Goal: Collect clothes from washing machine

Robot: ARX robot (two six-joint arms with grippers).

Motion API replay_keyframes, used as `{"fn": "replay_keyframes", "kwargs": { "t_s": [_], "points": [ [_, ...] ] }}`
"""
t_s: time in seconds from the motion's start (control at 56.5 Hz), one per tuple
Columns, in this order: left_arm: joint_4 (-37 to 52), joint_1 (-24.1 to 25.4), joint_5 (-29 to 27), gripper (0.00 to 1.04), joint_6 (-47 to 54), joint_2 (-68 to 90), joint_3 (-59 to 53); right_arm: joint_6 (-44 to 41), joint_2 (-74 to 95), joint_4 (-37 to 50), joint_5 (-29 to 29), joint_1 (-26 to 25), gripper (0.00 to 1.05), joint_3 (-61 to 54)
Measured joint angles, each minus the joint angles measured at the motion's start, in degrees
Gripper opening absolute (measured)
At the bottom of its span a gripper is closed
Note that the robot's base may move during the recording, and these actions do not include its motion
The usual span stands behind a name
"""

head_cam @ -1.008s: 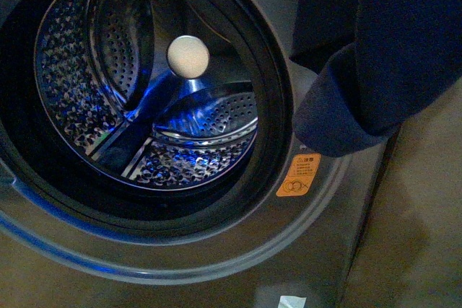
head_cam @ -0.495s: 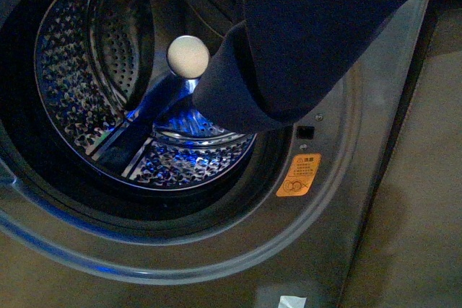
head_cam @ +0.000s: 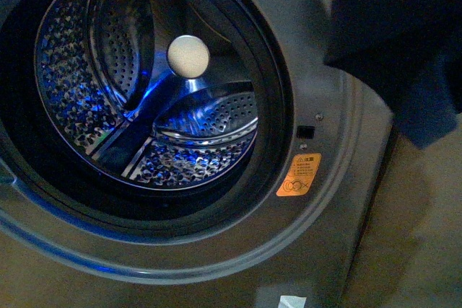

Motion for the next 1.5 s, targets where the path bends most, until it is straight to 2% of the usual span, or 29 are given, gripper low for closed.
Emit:
{"fn": "replay_keyframes", "kwargs": {
  "t_s": [0.212, 0.248, 0.354, 0.548, 0.725, 0.814, 0.902, 1.256, 1.433, 1.468, 1.504],
  "points": [
    [0.0, 0.0, 0.1, 0.07, 0.0, 0.0, 0.1, 3.2, -0.2, 3.0, 0.0, -2.9, 0.20, 0.6],
    [0.0, 0.0, 0.1, 0.10, -0.1, 0.0, 0.1, 3.7, -0.2, 3.7, 0.1, -3.7, 0.15, 0.9],
    [0.0, 0.0, 0.2, 0.23, 0.0, 0.0, 0.1, 5.0, -0.5, 5.3, 0.7, -5.7, 0.08, 1.6],
    [0.0, 0.0, 0.2, 0.48, 0.0, 0.0, 0.4, 7.4, -1.2, 8.7, 2.2, -10.9, 0.08, 3.5],
    [0.0, 0.0, 0.2, 0.70, 0.0, 0.0, 0.5, 10.4, -1.4, 11.9, 3.9, -17.7, 0.08, 5.8],
    [0.0, 0.0, 0.2, 0.88, 0.0, 0.0, 0.5, 12.7, -1.4, 12.9, 4.3, -22.7, 0.08, 7.1],
    [0.0, 0.0, 0.2, 1.00, 0.0, 0.0, 0.5, 13.8, -0.9, 12.9, 4.9, -25.8, 0.08, 8.0],
    [0.0, 0.0, 0.2, 0.98, 0.0, 0.0, 0.5, 11.3, 6.7, 5.8, 6.8, -32.7, 0.08, 11.0],
    [0.0, 0.0, 0.2, 0.98, 0.0, 0.0, 0.5, 5.4, 14.4, 0.4, 10.1, -39.0, 0.08, 13.7],
    [0.0, 0.0, 0.2, 0.98, 0.0, 0.0, 0.5, 5.0, 15.8, -0.6, 8.2, -41.8, 0.08, 14.2],
    [0.0, 0.0, 0.2, 0.98, 0.0, -0.1, 0.5, 5.8, 16.0, -5.4, 0.9, -47.7, 0.08, 15.0]
  ]
}}
